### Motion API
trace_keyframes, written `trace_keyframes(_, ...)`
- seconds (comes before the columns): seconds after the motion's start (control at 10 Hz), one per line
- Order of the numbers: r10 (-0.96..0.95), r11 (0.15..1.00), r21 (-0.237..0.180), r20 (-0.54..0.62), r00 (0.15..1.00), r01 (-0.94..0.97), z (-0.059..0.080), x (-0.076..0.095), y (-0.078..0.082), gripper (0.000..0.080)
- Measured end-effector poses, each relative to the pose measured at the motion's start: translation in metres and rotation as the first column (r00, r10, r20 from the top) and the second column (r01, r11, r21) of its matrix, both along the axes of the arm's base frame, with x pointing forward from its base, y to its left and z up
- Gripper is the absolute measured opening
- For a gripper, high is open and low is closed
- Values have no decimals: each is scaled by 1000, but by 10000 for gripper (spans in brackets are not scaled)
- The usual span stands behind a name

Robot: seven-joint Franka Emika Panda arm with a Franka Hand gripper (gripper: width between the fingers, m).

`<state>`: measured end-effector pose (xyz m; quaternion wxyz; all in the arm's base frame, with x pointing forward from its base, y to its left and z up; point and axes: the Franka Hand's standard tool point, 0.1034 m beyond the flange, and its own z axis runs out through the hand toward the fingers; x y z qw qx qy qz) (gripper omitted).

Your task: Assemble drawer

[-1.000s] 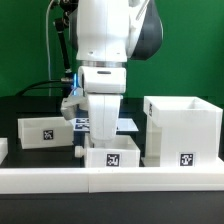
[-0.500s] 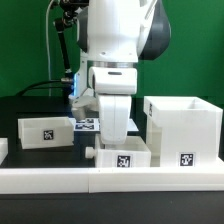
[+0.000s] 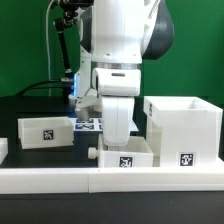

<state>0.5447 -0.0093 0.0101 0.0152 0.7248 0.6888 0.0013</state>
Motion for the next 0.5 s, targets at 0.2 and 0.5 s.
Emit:
trace_keyframes(0.2, 0, 1000, 0, -2, 1000, 0, 0, 0, 1, 41)
trace_keyframes(0.5, -4, 1000, -6, -3, 1000, 4, 0, 0, 2, 41)
